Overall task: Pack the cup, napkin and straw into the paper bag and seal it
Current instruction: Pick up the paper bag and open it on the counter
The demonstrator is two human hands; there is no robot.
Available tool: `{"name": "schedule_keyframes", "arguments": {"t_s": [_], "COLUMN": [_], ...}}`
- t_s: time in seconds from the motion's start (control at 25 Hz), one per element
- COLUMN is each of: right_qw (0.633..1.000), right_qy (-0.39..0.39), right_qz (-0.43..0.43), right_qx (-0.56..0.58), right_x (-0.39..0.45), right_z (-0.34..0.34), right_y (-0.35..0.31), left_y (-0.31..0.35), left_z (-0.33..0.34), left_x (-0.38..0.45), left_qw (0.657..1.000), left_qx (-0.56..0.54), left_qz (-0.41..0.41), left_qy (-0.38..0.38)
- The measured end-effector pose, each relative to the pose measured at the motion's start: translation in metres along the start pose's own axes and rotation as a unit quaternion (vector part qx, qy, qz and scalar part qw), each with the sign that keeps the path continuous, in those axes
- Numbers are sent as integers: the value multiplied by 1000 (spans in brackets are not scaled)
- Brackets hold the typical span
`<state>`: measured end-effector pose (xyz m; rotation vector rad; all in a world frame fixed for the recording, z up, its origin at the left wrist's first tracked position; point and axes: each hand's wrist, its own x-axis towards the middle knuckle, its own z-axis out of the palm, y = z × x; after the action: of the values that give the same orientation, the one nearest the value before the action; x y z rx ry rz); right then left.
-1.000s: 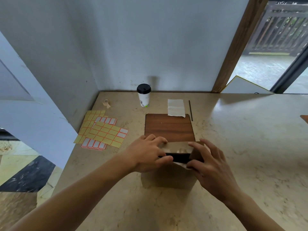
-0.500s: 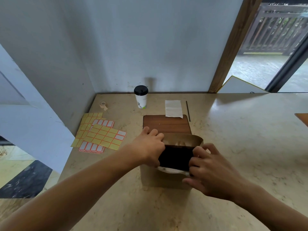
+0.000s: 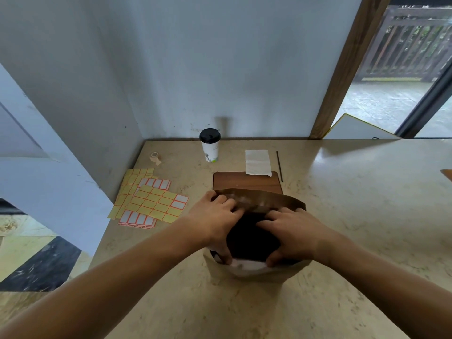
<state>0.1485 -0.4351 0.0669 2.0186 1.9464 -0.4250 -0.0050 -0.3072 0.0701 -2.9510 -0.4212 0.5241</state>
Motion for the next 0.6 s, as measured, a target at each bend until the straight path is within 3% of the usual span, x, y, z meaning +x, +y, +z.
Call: {"name": "schedule_keyframes", "arguments": {"t_s": [0.4, 0.6], "right_qw": [1000, 999], "right_qy": [-4, -23], "right_qz": [-14, -4], "right_qx": [20, 21], "right_x": [14, 26], "right_z": [-9, -9], "right_y": [16, 19], "left_y": [-11, 14], "left_z": [-4, -4], "left_x": [-2, 19], "left_qw": [996, 994], "left_qx": [23, 98], "left_qz": [-53, -42], "left_qy": [-69, -33]}}
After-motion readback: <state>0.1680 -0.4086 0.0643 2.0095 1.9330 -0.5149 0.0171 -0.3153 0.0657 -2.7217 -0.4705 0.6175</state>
